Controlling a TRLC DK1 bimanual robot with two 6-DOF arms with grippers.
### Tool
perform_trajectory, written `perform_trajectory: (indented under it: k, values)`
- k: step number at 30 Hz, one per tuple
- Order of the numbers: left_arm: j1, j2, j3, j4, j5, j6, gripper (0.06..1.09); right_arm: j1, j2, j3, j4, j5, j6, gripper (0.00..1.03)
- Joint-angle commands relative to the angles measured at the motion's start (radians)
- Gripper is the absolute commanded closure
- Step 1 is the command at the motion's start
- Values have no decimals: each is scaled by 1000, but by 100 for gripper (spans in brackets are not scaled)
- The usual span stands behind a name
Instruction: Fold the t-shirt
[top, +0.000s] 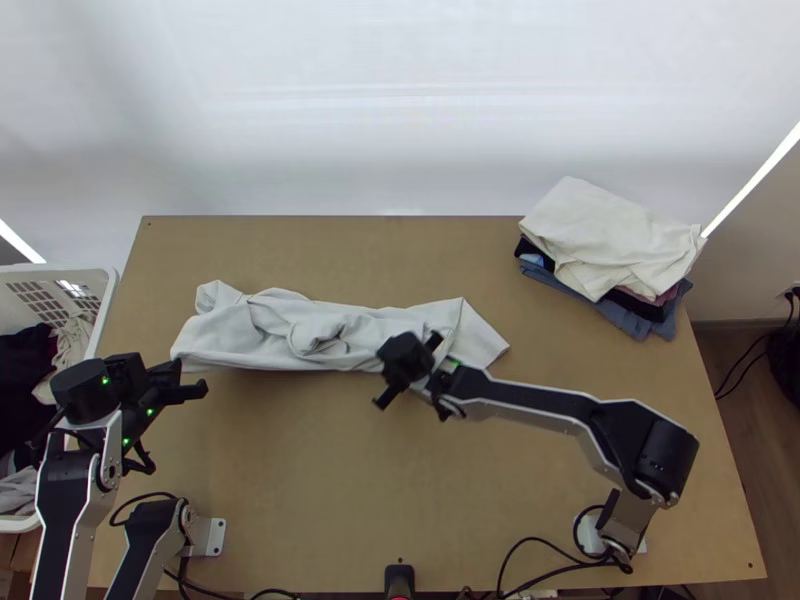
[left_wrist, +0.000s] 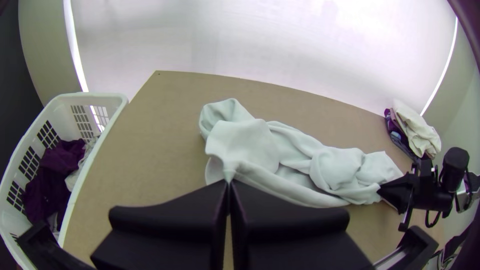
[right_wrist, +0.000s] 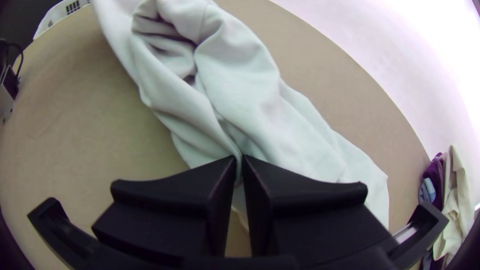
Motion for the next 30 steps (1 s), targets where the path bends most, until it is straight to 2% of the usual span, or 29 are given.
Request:
perform_trajectory:
  k: [1, 13, 22, 26, 30]
  values:
    - [0, 23, 36, 17, -10, -23, 105, -72, -53, 11, 18, 5, 18, 93]
    - [-4, 47, 59, 25, -10, -13, 105, -313, -109, -26, 28, 5, 18, 94]
    - [-3, 46, 76, 16, -10, 1, 105, -457, -111, -65, 94, 5, 14, 93]
    - [-3, 49, 84, 16, -10, 3, 105, -489, -123, -72, 103, 5, 14, 93]
    - [-3, 49, 102, 12, -10, 3, 105, -477, -238, -92, 95, 5, 37, 91]
